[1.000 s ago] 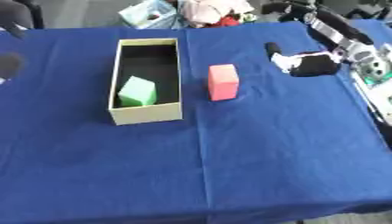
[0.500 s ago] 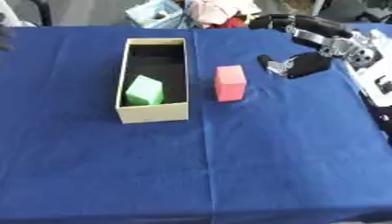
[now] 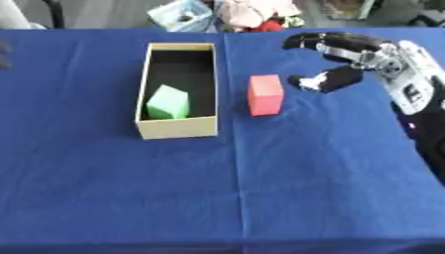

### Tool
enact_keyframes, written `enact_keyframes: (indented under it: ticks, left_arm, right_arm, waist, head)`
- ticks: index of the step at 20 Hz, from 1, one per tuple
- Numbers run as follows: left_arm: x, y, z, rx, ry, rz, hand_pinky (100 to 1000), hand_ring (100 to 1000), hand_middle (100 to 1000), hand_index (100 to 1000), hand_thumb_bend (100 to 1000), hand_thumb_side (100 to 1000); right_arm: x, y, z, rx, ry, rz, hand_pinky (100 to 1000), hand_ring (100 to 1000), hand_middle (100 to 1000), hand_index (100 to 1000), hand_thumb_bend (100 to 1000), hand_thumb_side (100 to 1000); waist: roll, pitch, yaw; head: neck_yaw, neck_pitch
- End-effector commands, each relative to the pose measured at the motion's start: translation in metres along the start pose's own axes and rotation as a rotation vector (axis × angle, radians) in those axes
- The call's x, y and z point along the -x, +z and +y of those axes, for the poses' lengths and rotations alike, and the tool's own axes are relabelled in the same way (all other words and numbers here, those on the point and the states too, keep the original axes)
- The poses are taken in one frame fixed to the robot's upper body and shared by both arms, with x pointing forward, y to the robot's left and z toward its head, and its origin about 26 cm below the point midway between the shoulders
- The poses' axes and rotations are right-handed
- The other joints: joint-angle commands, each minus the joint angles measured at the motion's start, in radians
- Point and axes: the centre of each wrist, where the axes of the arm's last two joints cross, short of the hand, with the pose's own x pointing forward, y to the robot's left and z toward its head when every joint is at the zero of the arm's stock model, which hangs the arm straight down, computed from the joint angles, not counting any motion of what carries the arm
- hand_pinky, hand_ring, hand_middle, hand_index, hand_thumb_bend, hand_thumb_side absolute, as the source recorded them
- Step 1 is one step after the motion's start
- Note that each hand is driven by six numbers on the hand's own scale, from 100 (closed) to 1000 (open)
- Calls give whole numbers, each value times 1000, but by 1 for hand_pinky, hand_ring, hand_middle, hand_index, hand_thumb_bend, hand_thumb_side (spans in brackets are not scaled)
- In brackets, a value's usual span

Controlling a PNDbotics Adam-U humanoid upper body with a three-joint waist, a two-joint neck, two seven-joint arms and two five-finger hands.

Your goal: Pick up objects on the table and place them in the box.

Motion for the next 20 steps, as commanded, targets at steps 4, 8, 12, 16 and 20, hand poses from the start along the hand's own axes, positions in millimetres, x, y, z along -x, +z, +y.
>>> enact_keyframes:
  ticks: [4,8,12,16,20]
  left_arm:
    - [-4,0,6,-10,-16,-5,729,625,668,880,248,794]
    - [-4,1,6,-8,-13,-3,729,625,668,880,239,799]
    - [-3,2,5,-5,-11,5,729,624,668,880,234,800]
    - [-3,2,4,-2,-6,11,728,624,668,880,225,807]
    - [-3,3,3,2,-2,16,728,624,668,881,219,809]
  right_arm:
    - [3,-1,-14,-27,127,24,965,1000,1000,1000,327,874]
    - [3,-4,-11,-33,143,21,964,1000,1000,1000,326,881]
    - [2,-6,-10,-51,157,8,964,1000,1000,1000,331,897]
    - [0,-11,-8,-68,155,2,962,1000,996,1000,317,914]
    - [-1,-17,-4,-86,151,-4,962,1000,994,1000,303,922]
  waist:
    - [-3,-11,5]
    - [-4,-10,9]
    - [-6,-10,10]
    - [-6,-10,10]
    - [-4,-10,12]
  head:
    - [-7,5]
    - [-7,5]
    - [-8,5]
    - [-7,5]
    - [-8,5]
